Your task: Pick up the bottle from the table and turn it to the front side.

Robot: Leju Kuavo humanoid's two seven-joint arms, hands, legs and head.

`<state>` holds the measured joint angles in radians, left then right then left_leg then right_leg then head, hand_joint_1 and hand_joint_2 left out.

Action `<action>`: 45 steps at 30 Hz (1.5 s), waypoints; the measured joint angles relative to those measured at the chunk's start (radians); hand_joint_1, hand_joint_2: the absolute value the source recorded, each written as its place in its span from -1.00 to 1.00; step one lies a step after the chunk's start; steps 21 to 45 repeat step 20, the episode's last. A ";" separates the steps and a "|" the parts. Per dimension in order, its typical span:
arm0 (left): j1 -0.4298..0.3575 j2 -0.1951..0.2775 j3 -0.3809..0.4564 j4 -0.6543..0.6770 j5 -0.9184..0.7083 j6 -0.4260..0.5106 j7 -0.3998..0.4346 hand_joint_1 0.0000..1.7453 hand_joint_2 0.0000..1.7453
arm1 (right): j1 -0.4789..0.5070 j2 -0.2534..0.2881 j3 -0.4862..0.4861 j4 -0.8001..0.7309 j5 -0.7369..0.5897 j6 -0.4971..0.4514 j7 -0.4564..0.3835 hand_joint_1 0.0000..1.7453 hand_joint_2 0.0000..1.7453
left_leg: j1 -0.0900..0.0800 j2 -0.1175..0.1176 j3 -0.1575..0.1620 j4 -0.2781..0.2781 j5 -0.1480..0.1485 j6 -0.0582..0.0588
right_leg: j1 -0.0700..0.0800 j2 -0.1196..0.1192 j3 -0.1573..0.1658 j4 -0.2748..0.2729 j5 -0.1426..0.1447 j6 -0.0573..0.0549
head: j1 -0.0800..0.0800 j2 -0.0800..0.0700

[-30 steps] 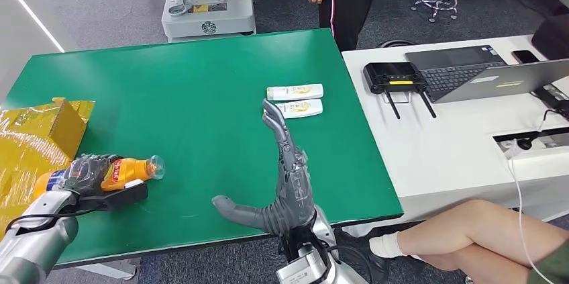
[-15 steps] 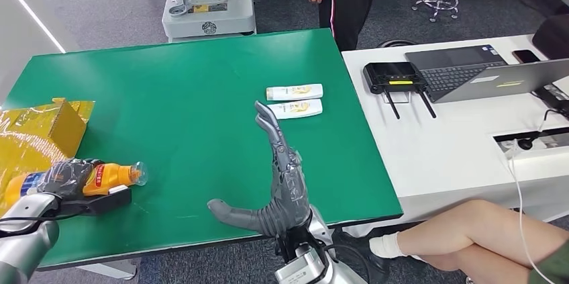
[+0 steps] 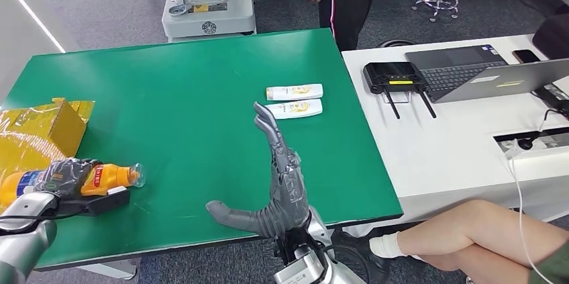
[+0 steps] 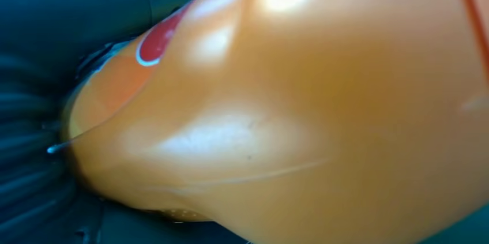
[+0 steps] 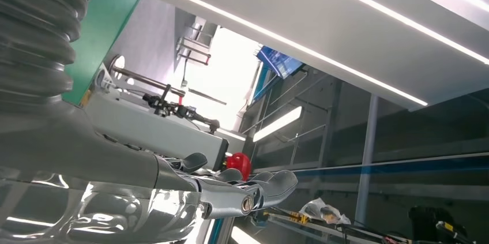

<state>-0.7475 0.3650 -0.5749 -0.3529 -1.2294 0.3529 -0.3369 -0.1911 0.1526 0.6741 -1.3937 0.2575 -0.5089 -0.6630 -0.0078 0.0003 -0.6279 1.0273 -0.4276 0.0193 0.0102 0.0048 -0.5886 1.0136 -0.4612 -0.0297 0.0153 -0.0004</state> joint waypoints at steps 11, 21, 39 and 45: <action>-0.008 -0.004 0.015 0.015 0.009 -0.063 0.052 -1.00 1.00 | 0.001 0.000 0.001 -0.003 0.000 -0.003 0.000 -1.00 1.00 | 0.000 0.000 0.000 0.000 0.000 0.000 | 0.000 0.000 0.000 0.000 0.000 0.000 | 0.000 0.000; -0.021 -0.006 0.056 0.021 0.028 -0.194 0.087 -1.00 1.00 | 0.001 -0.003 0.001 -0.004 0.000 -0.001 0.003 -1.00 1.00 | 0.000 0.001 0.004 -0.001 -0.001 -0.001 | 0.000 0.001 0.003 0.000 -0.001 -0.001 | 0.000 0.000; -0.021 -0.006 0.056 0.021 0.028 -0.194 0.087 -1.00 1.00 | 0.001 -0.003 0.001 -0.004 0.000 -0.001 0.003 -1.00 1.00 | 0.000 0.001 0.004 -0.001 -0.001 -0.001 | 0.000 0.001 0.003 0.000 -0.001 -0.001 | 0.000 0.000; -0.021 -0.006 0.056 0.021 0.028 -0.194 0.087 -1.00 1.00 | 0.001 -0.003 0.001 -0.004 0.000 -0.001 0.003 -1.00 1.00 | 0.000 0.001 0.004 -0.001 -0.001 -0.001 | 0.000 0.001 0.003 0.000 -0.001 -0.001 | 0.000 0.000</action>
